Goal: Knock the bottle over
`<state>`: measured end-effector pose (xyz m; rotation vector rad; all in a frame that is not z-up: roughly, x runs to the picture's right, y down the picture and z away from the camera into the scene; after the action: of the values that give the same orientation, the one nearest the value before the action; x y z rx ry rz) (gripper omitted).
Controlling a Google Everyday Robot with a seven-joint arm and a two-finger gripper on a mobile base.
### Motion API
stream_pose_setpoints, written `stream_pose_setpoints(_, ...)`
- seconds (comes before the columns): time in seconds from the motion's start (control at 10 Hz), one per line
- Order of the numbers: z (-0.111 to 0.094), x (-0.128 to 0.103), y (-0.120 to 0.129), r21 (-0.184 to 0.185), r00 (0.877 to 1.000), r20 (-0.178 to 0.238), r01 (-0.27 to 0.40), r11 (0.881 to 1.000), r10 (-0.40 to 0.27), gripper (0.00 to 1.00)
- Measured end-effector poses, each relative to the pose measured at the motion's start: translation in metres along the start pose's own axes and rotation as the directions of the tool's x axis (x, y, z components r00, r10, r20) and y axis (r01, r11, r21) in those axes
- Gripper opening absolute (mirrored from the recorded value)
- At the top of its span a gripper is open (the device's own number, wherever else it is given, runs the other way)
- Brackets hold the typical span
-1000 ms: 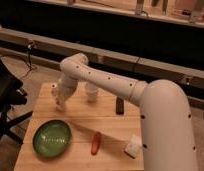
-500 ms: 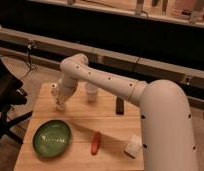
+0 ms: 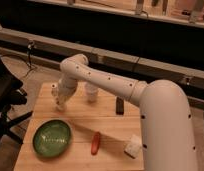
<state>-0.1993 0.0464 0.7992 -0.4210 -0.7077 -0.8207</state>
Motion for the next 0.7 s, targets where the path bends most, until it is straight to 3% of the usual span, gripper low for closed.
stream_pose_setpoints(0.3,0.000,0.010,-0.013,0.005,1.000,-0.006,0.019,1.000,-0.019,0.00)
stream_pose_setpoints(0.7,0.018,0.029,-0.047,-0.004,0.997,0.004,0.071,0.997,-0.071,0.00)
